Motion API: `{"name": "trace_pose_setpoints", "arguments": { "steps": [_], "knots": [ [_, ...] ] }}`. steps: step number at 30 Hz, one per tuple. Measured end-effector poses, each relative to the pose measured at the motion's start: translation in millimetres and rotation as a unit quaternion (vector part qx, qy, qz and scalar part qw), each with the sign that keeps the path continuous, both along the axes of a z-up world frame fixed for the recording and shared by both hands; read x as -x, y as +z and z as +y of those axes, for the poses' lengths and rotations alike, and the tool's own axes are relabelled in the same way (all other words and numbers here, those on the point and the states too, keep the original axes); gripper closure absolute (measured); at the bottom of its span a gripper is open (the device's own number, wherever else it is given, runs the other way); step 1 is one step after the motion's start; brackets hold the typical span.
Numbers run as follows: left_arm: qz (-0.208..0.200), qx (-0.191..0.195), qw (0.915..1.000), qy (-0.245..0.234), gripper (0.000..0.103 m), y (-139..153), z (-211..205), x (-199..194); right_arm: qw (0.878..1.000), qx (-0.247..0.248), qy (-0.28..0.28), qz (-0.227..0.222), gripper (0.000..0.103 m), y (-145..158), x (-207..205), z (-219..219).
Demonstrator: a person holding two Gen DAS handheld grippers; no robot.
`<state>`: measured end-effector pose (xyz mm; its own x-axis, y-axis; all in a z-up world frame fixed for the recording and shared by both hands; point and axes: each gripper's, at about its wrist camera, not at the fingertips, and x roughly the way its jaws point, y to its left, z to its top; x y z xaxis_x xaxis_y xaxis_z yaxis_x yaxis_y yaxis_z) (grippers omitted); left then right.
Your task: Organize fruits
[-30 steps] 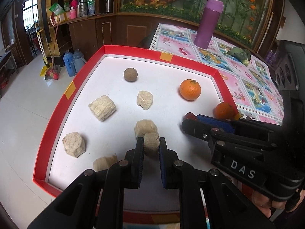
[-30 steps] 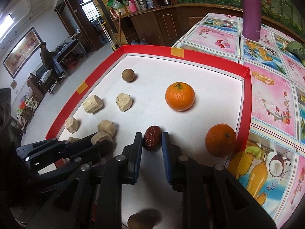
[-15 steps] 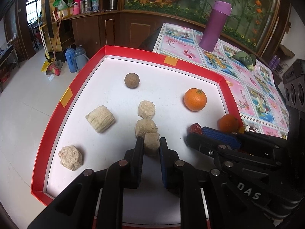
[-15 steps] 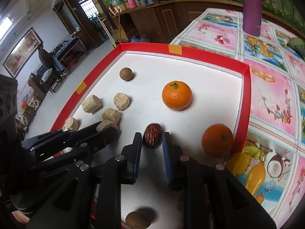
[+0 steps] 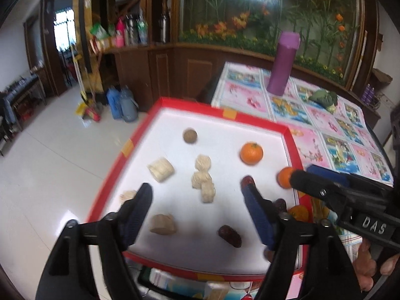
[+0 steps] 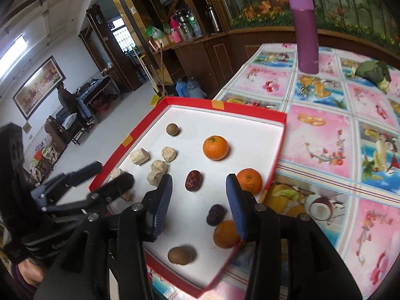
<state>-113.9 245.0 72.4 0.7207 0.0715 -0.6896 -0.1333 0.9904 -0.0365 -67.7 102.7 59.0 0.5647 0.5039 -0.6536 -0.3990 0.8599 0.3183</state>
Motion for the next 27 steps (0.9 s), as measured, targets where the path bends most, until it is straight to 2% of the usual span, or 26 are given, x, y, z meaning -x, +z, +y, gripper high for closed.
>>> {"name": "trace_pose_setpoints", "arguments": {
  "steps": [5, 12, 17, 19, 21, 23, 27],
  "knots": [
    [-0.035, -0.037, 0.9985, 0.022, 0.023, 20.5, -6.3, 15.1, 0.999, 0.023, -0.012, -0.041, 0.048, 11.6, 25.6, -13.3],
    [-0.057, -0.043, 0.9957, 0.058, 0.021, 37.5, -4.8, 28.3, 0.991, 0.042, -0.045, -0.115, 0.040, 29.5, 60.7, -36.8],
    [-0.067, -0.092, 0.9879, 0.106, 0.020, 38.6, -7.9, 35.5, 0.979, 0.046, -0.077, -0.182, 0.025, 39.5, 83.9, -50.0],
    [-0.066, -0.090, 0.9887, 0.099, 0.020, 37.1, -9.0, 36.6, 0.973, 0.035, -0.094, -0.210, 0.008, 42.0, 91.6, -56.1],
    [-0.059, -0.088, 0.9897, 0.097, 0.020, 35.5, -9.5, 36.9, 0.967, 0.024, -0.104, -0.230, 0.000, 42.7, 99.0, -60.1],
    [-0.060, -0.096, 0.9889, 0.096, 0.020, 35.3, -11.9, 39.1, 0.966, 0.011, -0.093, -0.242, 0.000, 41.9, 103.3, -61.7],
    [-0.062, -0.094, 0.9896, 0.090, 0.020, 35.6, -12.6, 40.8, 0.971, 0.025, -0.069, -0.229, 0.000, 35.0, 102.9, -53.2]
  ]
}}
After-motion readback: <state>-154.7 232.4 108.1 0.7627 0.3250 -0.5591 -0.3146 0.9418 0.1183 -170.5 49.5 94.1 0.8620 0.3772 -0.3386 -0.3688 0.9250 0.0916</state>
